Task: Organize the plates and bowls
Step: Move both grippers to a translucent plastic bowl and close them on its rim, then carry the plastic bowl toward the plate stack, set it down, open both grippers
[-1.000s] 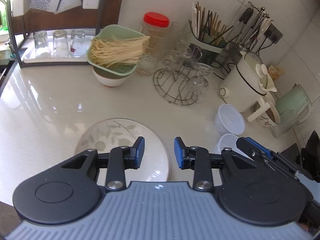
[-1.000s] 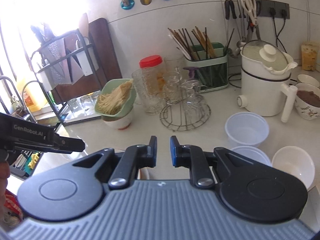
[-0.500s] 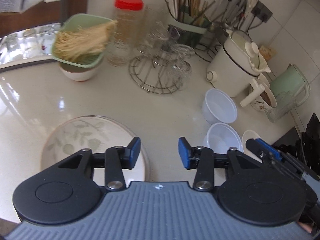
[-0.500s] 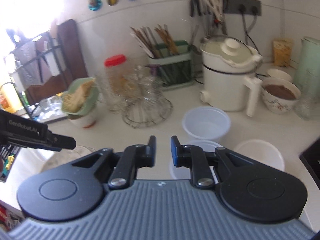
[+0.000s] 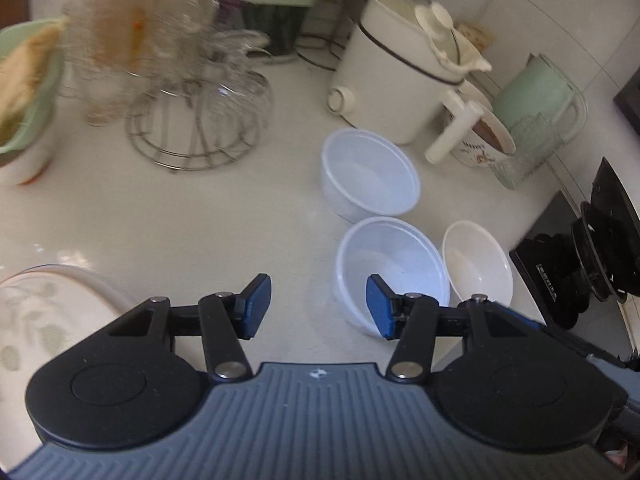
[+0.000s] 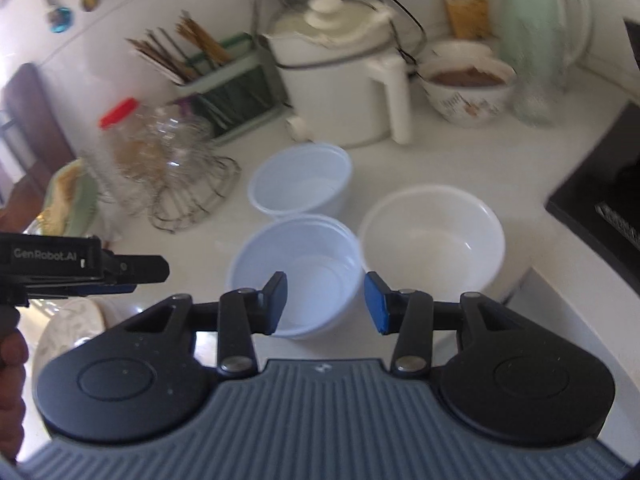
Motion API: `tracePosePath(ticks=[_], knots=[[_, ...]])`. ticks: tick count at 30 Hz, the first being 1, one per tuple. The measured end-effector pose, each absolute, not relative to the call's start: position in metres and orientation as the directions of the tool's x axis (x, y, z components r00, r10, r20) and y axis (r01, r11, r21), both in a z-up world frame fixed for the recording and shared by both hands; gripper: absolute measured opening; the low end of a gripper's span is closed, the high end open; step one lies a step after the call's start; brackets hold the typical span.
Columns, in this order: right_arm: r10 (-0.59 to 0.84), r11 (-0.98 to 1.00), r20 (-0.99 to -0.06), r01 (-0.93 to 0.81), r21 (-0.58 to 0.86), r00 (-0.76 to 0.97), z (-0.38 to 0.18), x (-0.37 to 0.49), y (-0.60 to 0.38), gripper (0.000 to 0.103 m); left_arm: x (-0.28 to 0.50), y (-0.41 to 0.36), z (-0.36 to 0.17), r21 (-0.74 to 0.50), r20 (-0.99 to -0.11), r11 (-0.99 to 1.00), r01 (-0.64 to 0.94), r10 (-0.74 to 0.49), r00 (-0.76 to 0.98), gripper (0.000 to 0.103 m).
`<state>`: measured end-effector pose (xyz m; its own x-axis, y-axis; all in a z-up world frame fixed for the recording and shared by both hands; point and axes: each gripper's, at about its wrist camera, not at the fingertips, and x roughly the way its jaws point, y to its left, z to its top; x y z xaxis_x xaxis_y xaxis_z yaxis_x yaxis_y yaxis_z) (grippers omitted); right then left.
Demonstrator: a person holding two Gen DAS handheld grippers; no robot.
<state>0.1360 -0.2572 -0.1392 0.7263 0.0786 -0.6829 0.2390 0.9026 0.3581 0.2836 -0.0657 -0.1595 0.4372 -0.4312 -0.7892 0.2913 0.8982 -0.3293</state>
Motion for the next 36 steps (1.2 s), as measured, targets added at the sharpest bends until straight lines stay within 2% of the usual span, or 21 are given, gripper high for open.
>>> tracePosePath(ticks=[3,10,12,15,17,25,36], knots=[[0.093,0.884,-0.709,0.27,0.382,0.699,-0.152,0.139,-0.261,0.044,0.294,-0.08,-0.172,-0.344,-0.799,0.888,0.305,-0.447,0.403,0.056],[0.124,0.871,-0.727,0.276,0.405,0.676,-0.167,0.148,-0.261,0.034,0.314,-0.095,-0.195,-0.387,-0.81,0.878,0.282,-0.47,0.35,0.04],[0.126,0.867,-0.732,0.285,0.409,0.67,-0.17,0.152,-0.262,0.032,0.318,-0.097,-0.199,-0.39,-0.813,0.882,0.264,-0.465,0.35,0.034],[0.141,0.86,-0.738,0.288,0.422,0.66,-0.175,0.158,-0.263,0.024,0.321,-0.098,-0.202,-0.393,-0.815,0.887,0.243,-0.458,0.354,0.024],[0.157,0.857,-0.738,0.281,0.432,0.656,-0.177,0.16,-0.263,0.022,0.321,-0.098,-0.203,-0.388,-0.822,0.893,0.228,-0.447,0.353,0.011],[0.207,0.849,-0.719,0.244,0.469,0.664,-0.174,0.162,-0.258,0.02,0.315,-0.079,-0.194,-0.389,-0.821,0.9,0.199,-0.436,0.368,0.009],[0.299,0.878,-0.685,0.09,0.47,0.665,-0.161,0.173,-0.221,0.02,0.299,-0.017,-0.181,-0.407,-0.821,0.909,0.091,-0.408,0.399,0.009]])
